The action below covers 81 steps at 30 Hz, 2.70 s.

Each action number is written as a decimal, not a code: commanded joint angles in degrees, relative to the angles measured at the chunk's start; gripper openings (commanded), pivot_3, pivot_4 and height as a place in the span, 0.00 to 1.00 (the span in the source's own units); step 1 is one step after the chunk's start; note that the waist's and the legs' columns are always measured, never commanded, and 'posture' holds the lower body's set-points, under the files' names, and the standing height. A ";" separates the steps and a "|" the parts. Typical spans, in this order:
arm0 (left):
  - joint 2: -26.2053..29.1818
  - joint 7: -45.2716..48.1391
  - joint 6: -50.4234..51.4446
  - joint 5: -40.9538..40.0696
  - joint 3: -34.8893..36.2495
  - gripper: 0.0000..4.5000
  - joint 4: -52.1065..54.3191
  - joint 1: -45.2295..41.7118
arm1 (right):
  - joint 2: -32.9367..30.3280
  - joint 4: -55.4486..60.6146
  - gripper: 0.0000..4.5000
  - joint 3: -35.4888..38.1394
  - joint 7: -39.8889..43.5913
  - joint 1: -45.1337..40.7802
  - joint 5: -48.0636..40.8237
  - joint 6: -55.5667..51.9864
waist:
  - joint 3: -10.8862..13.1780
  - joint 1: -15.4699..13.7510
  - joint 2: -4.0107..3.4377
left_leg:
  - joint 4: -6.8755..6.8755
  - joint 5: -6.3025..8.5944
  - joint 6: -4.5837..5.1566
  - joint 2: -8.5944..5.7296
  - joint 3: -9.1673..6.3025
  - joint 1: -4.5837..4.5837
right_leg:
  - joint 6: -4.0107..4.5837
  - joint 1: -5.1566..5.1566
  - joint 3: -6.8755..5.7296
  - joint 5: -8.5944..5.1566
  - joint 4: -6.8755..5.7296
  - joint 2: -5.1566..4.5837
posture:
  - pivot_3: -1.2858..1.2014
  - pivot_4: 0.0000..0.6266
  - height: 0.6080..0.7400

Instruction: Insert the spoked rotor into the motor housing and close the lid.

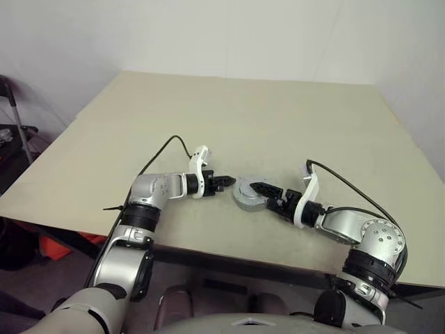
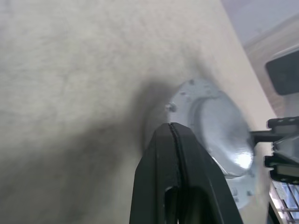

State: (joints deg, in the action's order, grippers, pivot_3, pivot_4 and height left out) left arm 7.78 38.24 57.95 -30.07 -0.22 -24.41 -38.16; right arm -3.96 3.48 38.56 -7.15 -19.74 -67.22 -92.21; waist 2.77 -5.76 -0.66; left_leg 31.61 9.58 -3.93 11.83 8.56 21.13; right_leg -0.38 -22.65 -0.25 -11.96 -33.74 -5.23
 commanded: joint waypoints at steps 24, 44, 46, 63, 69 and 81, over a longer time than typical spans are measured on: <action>0.97 -2.34 -6.14 -1.07 8.71 0.00 -4.77 -3.41 | -0.39 -9.41 0.45 5.98 -5.60 -7.60 -0.93 9.35 | 0.01 -0.25 -0.01 | 0.04 -0.12 -0.18 -0.01 0.00 -0.04 | -0.01 0.02 0.00 0.06 -0.07 -0.02 | 0.52 0.00 1.00; -4.18 -12.51 0.94 -19.67 28.76 0.50 2.11 -1.63 | 2.01 -13.89 0.45 0.60 -21.22 -20.43 -23.11 26.48 | 0.10 -0.84 -0.10 | 0.55 0.18 0.35 0.06 -0.05 1.01 | -0.11 -0.67 -0.40 0.35 -0.14 -0.02 | 0.52 0.00 1.00; -4.82 -13.48 1.50 -20.79 29.17 0.66 2.28 -1.41 | 1.35 -14.02 0.45 -0.92 -21.69 -20.19 -25.09 26.88 | 0.10 -1.23 -0.09 | 0.64 0.18 0.36 0.05 -0.05 1.00 | -0.11 -0.65 -0.42 0.35 -0.14 -0.02 | 0.52 0.00 1.00; -8.50 -15.59 7.47 -30.17 32.50 0.97 -5.42 -5.22 | -3.67 -9.00 0.45 -15.05 -24.32 -13.89 -37.72 30.87 | 0.15 -1.58 -0.04 | 0.92 0.15 0.31 0.03 -0.05 1.04 | -0.31 -0.59 -0.48 0.46 -0.18 -0.03 | 0.52 0.00 1.00; -10.17 -15.06 4.43 -27.48 29.72 0.97 -7.59 -5.81 | -5.65 -9.52 0.45 -17.46 -22.10 -13.10 -37.38 32.52 | 0.16 -1.58 -0.03 | 1.03 0.15 0.32 0.03 -0.06 1.09 | -0.38 -0.58 -0.53 0.51 -0.19 -0.04 | 0.52 0.00 1.00; -10.15 -15.11 2.47 -26.50 28.38 0.50 -8.64 -5.48 | -7.79 -9.02 0.45 -19.80 -19.88 -12.66 -37.20 34.61 | 0.16 -1.58 -0.02 | 1.19 0.18 0.36 0.01 -0.08 1.16 | -0.42 -0.58 -0.54 0.54 -0.24 -0.06 | 0.52 0.00 1.00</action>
State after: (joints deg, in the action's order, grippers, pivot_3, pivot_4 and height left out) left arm -2.59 22.42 60.88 -56.45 29.02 -33.80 -42.43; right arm -11.46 -9.22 18.77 -28.38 -30.85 -101.88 -58.75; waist 2.93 -7.34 -0.67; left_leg 32.81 9.76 -3.57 11.85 8.49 22.29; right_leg -0.81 -23.23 -0.79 -11.42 -33.99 -5.30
